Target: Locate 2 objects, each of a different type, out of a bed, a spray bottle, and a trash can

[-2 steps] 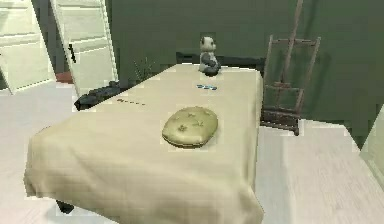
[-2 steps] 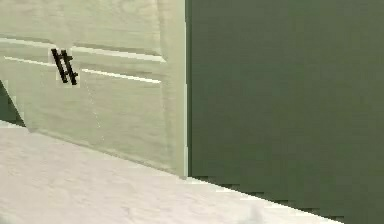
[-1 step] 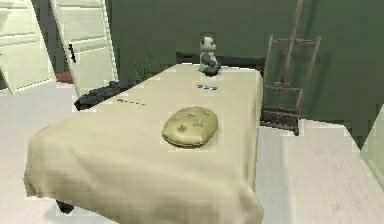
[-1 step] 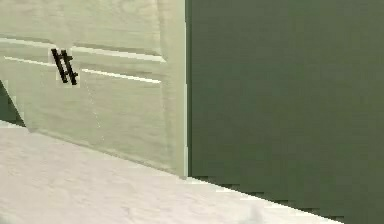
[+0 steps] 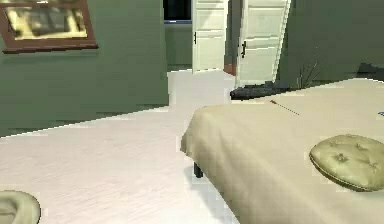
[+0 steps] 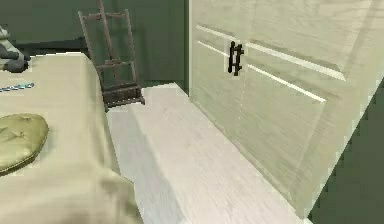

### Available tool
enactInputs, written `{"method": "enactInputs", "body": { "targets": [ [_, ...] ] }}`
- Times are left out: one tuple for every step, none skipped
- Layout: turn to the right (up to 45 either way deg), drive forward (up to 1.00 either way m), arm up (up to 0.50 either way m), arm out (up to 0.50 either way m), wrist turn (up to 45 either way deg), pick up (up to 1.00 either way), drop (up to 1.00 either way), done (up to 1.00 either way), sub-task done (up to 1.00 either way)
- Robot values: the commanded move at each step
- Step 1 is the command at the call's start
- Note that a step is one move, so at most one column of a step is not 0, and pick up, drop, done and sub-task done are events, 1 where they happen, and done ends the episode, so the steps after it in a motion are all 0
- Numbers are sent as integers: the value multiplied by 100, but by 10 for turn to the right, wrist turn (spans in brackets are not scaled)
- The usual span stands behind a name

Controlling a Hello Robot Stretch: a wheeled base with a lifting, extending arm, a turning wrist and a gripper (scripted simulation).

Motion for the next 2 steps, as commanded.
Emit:
{"method": "enactInputs", "body": {
  "targets": [
    [-210, 0, 0, 0, 0, 0, 0, 0, 0],
    [0, 100, 0, 0, 0, 0, 0, 0, 0]
  ]
}}
